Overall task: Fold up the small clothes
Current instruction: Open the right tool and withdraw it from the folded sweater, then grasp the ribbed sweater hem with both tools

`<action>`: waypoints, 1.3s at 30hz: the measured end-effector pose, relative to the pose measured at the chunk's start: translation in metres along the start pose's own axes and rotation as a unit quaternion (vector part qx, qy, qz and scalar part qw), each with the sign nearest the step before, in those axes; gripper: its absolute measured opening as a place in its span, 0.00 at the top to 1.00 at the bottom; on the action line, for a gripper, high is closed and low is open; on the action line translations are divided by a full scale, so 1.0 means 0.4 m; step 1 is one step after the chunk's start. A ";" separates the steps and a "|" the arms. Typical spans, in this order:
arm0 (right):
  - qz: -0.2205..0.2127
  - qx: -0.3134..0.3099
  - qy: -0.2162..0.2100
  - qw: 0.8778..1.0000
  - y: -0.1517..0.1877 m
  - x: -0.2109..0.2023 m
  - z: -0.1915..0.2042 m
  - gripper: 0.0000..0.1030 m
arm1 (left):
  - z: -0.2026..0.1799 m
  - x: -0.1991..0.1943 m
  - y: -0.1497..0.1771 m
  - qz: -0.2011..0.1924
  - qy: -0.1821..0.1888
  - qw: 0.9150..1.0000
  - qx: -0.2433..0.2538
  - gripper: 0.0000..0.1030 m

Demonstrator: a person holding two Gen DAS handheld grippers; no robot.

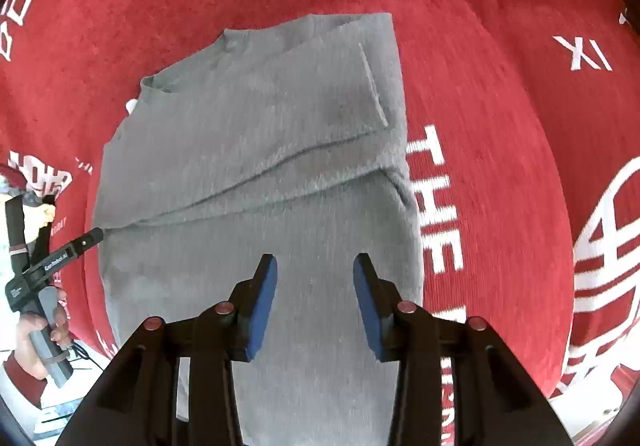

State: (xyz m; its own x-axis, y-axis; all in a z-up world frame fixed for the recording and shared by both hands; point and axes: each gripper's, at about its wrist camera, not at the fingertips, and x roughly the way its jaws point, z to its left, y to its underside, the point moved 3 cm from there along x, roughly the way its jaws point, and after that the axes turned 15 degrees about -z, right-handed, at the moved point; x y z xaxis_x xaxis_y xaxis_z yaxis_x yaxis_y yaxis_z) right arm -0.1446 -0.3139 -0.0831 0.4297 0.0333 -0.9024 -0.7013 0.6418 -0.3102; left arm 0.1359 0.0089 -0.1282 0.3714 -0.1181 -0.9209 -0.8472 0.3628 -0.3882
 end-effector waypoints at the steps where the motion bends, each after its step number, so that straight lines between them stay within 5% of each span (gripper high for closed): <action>1: 0.002 -0.001 0.000 1.000 0.002 0.000 0.004 0.58 | -0.009 -0.006 0.006 0.001 0.002 1.000 0.000 0.14; 20: 0.048 -0.066 -0.060 0.995 0.046 -0.063 0.014 0.52 | -0.137 -0.146 0.148 0.037 0.004 0.999 -0.036 0.14; 28: 0.059 -0.097 -0.097 0.989 0.076 -0.076 0.027 0.52 | -0.101 -0.202 0.287 0.060 -0.003 0.994 -0.092 0.14; 39: 0.077 -0.059 -0.114 0.989 0.241 -0.098 0.020 0.50 | 0.018 -0.238 0.414 0.053 0.034 0.994 -0.088 0.14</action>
State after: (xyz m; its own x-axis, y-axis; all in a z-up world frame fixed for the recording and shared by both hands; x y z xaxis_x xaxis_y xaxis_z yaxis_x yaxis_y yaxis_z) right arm -0.2246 -0.2473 -0.0752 0.4210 0.3044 -0.8545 -0.8236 0.5229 -0.2195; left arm -0.0371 0.0870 -0.1044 0.2555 -0.1529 -0.9546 -0.9356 0.2096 -0.2840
